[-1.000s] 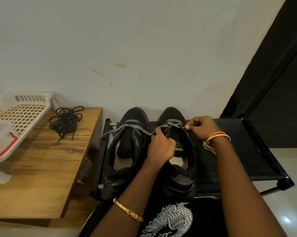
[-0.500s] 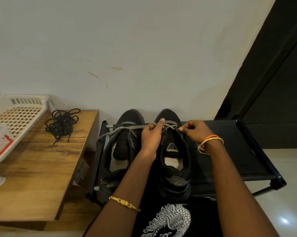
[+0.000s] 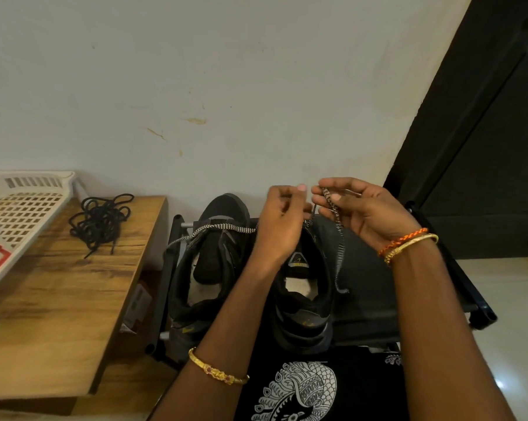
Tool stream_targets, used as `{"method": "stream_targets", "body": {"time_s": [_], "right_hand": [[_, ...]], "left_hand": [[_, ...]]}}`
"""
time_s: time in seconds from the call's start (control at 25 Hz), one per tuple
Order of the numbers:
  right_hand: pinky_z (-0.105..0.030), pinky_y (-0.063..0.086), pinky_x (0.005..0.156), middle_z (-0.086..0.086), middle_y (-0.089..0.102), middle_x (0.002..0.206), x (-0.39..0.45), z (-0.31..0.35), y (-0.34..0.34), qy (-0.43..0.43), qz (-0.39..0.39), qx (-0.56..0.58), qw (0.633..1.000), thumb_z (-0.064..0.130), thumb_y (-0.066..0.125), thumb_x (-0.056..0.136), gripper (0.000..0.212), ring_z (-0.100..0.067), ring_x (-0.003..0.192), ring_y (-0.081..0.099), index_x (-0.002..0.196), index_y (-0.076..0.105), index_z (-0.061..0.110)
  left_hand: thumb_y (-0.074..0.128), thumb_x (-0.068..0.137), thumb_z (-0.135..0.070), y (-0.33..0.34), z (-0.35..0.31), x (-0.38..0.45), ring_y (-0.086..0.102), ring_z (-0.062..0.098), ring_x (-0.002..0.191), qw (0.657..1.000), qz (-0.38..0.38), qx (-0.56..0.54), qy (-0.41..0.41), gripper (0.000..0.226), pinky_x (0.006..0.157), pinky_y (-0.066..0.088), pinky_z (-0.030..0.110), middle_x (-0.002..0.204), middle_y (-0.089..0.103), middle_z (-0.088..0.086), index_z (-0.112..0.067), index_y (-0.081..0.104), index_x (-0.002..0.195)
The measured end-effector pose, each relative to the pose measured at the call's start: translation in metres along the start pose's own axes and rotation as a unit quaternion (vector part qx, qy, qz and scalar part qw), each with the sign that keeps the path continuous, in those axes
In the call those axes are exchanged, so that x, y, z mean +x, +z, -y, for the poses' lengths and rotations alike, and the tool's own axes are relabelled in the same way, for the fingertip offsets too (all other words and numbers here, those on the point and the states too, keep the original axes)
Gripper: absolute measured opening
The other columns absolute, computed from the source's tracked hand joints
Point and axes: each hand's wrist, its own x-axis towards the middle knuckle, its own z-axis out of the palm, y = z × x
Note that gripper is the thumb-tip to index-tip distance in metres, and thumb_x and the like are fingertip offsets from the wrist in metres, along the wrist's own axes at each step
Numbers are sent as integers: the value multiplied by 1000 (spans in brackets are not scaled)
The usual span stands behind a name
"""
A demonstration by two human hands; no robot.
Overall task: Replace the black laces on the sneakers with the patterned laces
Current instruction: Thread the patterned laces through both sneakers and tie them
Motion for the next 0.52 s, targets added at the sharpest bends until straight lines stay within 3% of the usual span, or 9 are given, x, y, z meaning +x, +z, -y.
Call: {"method": "stream_targets", "body": {"time_s": [0.08,0.16,0.24,0.36,0.44,0.52], "right_hand": [[-24,58,75,-8,71,93,3,-5,9,-42,-17,-24,999,-12,51,86,25,-11,84,70,102,63,3],[-23,58,74,-9,69,94,8,-12,7,-71,-74,-11,995,-13,55,83,24,-12,86,70,98,63,4],[-23,58,73,-11,67,92,12,-16,-5,-77,-149,24,985,-13,57,82,22,-13,83,70,92,63,5],[-23,58,71,-11,64,88,16,-22,-19,-54,-250,68,964,-14,58,83,20,-16,80,69,85,61,6],[-24,59,70,-12,64,88,21,-28,-23,-40,-297,63,952,-15,59,83,21,-19,82,68,83,60,7],[-27,59,74,-12,63,89,26,-35,-25,-29,-333,47,941,-16,59,82,24,-22,83,68,80,59,8]], "left_hand": [[43,97,-47,10,-3,-5,63,10,88,987,153,9,-49,37,86,51,29,94,63,-5,-16,51,115],[45,99,-38,5,3,-5,60,7,67,978,203,22,-51,35,75,50,24,69,60,-8,-8,58,112],[45,101,-27,-10,6,0,42,2,47,983,175,18,-45,28,57,40,19,49,44,-14,-9,66,97],[48,100,-25,-38,5,9,34,-1,41,991,114,72,-19,25,50,31,16,43,43,-17,-14,68,87],[50,99,-29,-54,7,14,43,3,48,988,76,136,3,28,56,36,21,50,54,-15,-20,67,79],[50,98,-32,-67,14,20,48,16,63,981,31,193,11,30,64,37,27,65,64,3,-24,66,74]]}}
